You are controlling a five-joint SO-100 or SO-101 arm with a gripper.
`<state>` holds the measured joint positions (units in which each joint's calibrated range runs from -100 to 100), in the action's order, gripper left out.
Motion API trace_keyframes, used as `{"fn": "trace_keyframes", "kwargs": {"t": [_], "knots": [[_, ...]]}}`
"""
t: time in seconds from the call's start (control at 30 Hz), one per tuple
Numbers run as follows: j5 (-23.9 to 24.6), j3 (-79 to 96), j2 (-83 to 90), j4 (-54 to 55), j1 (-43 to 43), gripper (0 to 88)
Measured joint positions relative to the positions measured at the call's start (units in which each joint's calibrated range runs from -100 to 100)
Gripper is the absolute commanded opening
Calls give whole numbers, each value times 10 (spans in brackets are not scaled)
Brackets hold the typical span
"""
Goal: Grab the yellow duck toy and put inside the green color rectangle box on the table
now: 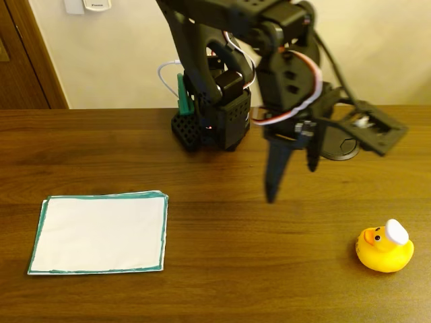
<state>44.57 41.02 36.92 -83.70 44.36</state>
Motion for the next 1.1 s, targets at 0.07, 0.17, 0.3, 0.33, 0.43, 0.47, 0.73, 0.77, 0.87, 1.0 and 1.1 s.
{"fn": "trace_keyframes", "kwargs": {"t": [0.07,0.17,0.3,0.33,0.43,0.47,0.73,0.77,0.87,1.0,1.1], "knots": [[-2,-35,-72,15,27,448],[-3,-64,-161,58,71,448],[-1,-89,-242,142,97,448],[-2,-103,-266,159,103,448],[0,-182,-368,195,110,448],[0,-210,-398,199,115,448],[4,-262,-512,287,132,448],[4,-262,-519,301,130,448],[4,-261,-531,335,144,443],[-7,-243,-537,388,146,442],[-19,-237,-542,384,155,441]]}}
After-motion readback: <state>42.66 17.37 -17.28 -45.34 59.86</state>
